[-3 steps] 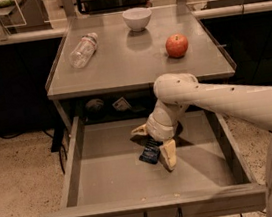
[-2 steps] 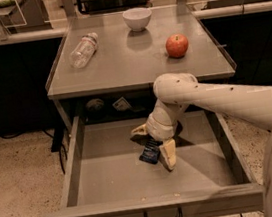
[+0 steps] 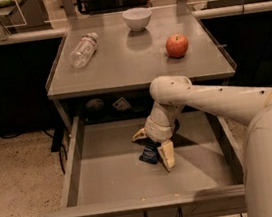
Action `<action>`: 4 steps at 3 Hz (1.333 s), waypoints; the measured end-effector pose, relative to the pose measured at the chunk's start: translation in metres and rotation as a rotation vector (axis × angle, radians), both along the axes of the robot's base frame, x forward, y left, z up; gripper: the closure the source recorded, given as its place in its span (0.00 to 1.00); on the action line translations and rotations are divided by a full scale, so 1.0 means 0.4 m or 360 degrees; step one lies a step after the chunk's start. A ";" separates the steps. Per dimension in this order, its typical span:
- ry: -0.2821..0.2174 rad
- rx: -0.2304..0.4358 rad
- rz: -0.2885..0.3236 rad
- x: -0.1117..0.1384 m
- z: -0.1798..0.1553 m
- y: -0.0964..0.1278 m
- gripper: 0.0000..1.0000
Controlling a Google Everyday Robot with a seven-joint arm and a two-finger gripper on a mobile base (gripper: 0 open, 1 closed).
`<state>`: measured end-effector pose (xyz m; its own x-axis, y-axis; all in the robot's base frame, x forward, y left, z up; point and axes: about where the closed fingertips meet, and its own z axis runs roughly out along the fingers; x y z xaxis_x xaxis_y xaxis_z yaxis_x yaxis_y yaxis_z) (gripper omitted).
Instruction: Pick rxbar blueberry from top drawer and place on counter
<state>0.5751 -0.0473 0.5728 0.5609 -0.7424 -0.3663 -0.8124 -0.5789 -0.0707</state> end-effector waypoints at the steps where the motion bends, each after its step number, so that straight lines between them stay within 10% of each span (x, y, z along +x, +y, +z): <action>1: 0.0000 0.0000 0.0000 0.000 0.000 0.000 0.04; 3: 0.0000 0.0000 0.0000 0.000 0.000 0.000 0.00; 4: -0.0071 -0.0176 0.0009 -0.007 0.024 -0.006 0.00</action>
Offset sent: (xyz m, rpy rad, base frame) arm 0.0000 0.0000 0.0000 0.0000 0.0001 0.0000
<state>0.5724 -0.0497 0.5822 0.5791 -0.7737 -0.2571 -0.8065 -0.5897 -0.0420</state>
